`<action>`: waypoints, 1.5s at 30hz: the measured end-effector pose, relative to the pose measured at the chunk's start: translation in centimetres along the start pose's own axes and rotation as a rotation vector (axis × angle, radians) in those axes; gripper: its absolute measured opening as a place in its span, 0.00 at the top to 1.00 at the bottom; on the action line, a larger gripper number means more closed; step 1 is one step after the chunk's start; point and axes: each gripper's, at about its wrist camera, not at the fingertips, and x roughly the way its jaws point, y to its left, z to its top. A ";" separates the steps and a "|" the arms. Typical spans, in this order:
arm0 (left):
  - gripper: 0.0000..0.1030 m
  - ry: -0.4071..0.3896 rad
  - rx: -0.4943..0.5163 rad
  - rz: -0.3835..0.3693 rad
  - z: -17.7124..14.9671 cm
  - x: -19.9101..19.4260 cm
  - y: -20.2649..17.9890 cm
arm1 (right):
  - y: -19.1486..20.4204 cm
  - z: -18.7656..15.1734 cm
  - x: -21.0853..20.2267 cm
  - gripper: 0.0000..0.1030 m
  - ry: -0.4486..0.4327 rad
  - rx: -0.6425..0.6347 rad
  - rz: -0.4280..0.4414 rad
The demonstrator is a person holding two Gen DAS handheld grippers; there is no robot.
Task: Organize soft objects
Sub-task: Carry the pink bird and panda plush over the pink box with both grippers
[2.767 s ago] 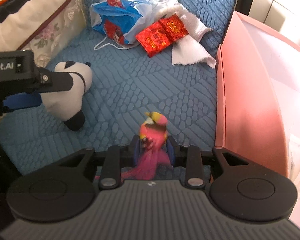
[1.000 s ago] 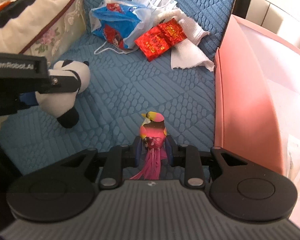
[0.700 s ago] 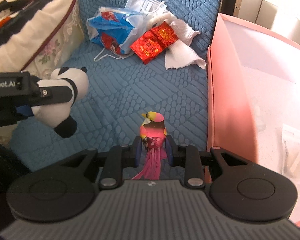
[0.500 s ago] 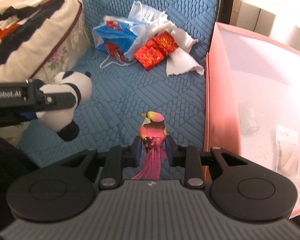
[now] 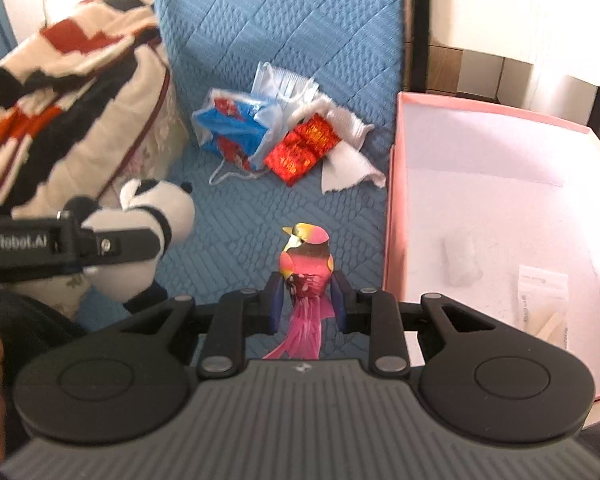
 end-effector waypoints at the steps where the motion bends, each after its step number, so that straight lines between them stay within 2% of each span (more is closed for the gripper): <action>1: 0.53 -0.002 0.009 0.000 0.1 -0.2 -0.5 | -0.2 0.2 -0.5 0.72 -0.010 -0.001 -0.005; 9: 0.53 -0.048 0.044 -0.010 1.7 -1.6 -4.7 | -2.2 2.2 -4.4 0.72 -0.071 0.004 -0.009; 14: 0.53 -0.073 0.103 -0.028 2.8 -2.6 -8.6 | -3.8 4.3 -7.0 0.72 -0.112 0.022 -0.022; 17: 0.53 -0.085 0.139 -0.053 2.8 -3.1 -10.9 | -4.7 5.5 -8.6 0.72 -0.142 0.033 -0.025; 26: 0.53 -0.124 0.146 -0.097 2.2 -2.8 -15.4 | -8.4 6.9 -12.0 0.72 -0.167 0.044 -0.070; 31: 0.53 -0.135 0.171 -0.126 1.1 -1.4 -17.6 | -11.3 6.7 -12.0 0.72 -0.177 0.070 -0.122; 38: 0.53 -0.103 0.191 -0.133 -0.2 2.3 -19.8 | -14.4 4.6 -10.5 0.72 -0.116 0.097 -0.145; 45: 0.53 -0.030 0.225 -0.107 -1.9 6.5 -21.0 | -17.2 2.6 -8.6 0.72 -0.052 0.136 -0.153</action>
